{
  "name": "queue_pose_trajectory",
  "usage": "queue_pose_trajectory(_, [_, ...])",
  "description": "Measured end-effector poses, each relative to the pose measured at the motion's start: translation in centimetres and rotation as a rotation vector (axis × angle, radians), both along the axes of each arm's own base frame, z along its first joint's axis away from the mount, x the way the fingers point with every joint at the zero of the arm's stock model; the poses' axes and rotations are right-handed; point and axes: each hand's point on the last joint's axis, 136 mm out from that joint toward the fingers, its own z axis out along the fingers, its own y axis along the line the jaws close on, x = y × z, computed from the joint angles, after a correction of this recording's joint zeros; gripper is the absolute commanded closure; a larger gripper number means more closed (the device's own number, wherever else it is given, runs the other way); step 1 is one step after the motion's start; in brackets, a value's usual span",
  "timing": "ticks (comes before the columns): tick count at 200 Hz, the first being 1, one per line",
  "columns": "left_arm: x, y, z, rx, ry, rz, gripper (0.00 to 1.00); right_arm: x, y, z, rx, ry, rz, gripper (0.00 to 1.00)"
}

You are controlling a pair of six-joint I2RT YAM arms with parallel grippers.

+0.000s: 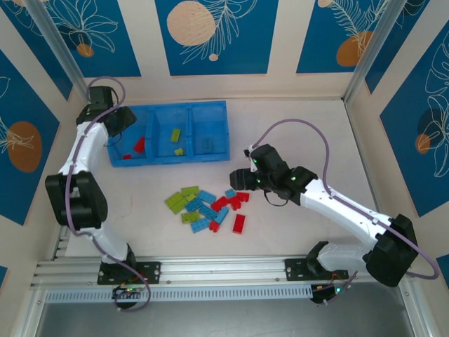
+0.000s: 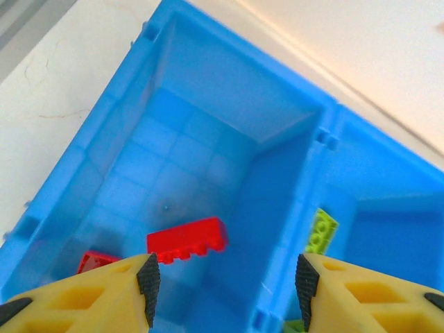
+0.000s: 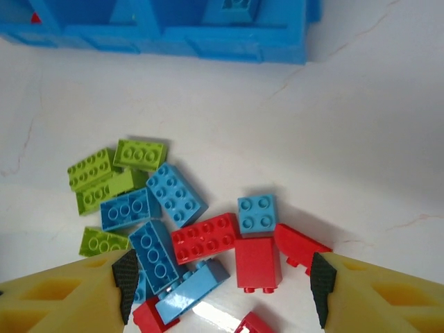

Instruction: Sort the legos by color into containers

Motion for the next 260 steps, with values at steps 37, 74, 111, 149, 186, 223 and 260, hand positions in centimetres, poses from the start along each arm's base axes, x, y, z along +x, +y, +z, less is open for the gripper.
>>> queue_pose_trajectory(37, [-6.7,-9.3,8.1,0.016,-0.180,-0.266,0.42,0.5,3.0,-4.0,-0.163,0.103,0.108,0.32])
queue_pose_trajectory(74, [-17.2,-18.9,12.2,0.068,-0.308,-0.722,0.37,1.9,4.0,-8.4,-0.306,0.209,0.175,0.33])
queue_pose_trajectory(111, [-21.6,-17.5,8.0,0.181,-0.209,-0.857,0.31,2.7,4.0,-11.4,-0.385,0.290,0.197,0.35])
queue_pose_trajectory(149, [-23.5,-18.1,3.5,0.173,-0.108,-0.983,0.26,2.9,3.6,-13.5,-0.449,0.343,0.201,0.40])
queue_pose_trajectory(186, [-23.7,-18.3,2.5,0.186,-0.096,-1.016,0.24,2.5,3.3,-14.2,-0.463,0.373,0.199,0.55])
queue_pose_trajectory(223, [-23.6,-18.3,1.7,0.186,-0.091,-1.017,0.23,2.4,2.9,-14.8,-0.473,0.400,0.185,0.61])
queue_pose_trajectory(260, [-23.5,-18.3,1.4,0.188,-0.092,-1.016,0.22,2.9,2.7,-14.4,-0.463,0.402,0.165,0.73])
